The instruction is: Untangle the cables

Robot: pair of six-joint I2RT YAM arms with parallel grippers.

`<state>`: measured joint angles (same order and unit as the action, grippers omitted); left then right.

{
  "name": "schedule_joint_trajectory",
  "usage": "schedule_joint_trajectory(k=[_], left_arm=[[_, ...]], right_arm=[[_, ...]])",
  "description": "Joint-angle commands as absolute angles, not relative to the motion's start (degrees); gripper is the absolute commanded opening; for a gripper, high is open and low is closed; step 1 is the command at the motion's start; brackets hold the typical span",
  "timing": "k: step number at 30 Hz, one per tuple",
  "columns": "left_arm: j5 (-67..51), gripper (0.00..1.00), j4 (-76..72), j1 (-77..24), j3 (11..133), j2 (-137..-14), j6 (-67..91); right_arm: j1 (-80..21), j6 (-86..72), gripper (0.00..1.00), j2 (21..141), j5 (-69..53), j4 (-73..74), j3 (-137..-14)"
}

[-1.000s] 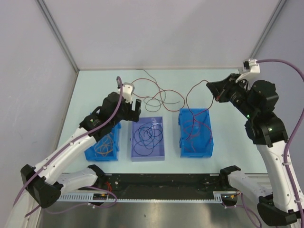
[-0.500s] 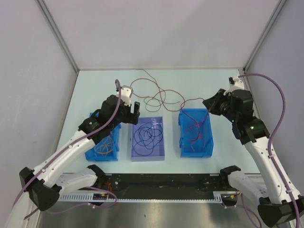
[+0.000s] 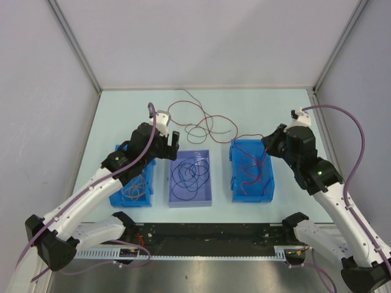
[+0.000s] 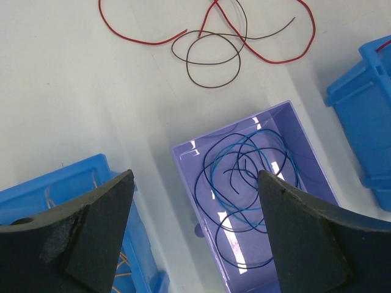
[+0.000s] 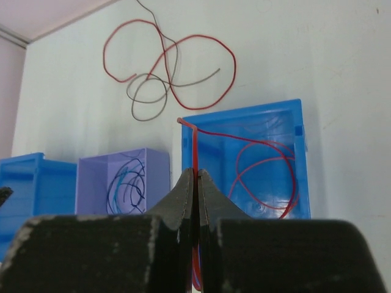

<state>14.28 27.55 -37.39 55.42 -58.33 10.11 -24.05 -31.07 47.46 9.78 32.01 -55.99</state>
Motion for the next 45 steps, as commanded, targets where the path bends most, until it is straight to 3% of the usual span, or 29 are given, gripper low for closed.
schedule_joint_trajectory(k=[1, 18, 43, 45], left_arm=[[15.38, 0.88, 26.28, -37.53, 55.02, -56.69, 10.9], [17.75, 0.87, 26.98, -37.62, 54.23, -55.02, 10.55], [18.81, 0.87, 26.89, -37.71, 54.49, -56.86, 9.23], [18.81, 0.87, 26.81, -37.62, 54.58, -57.22, 9.14]], right_arm=[[-27.85, -34.89, 0.0, 48.86, 16.7, 32.0, -53.44], [-29.53, -35.16, 0.0, 62.83, 15.3, 18.81, -46.94], [-24.17, -35.51, 0.0, 69.35, 10.02, 11.52, -39.55], [-24.26, -34.72, 0.06, 68.91, 9.93, 12.3, -40.6]])
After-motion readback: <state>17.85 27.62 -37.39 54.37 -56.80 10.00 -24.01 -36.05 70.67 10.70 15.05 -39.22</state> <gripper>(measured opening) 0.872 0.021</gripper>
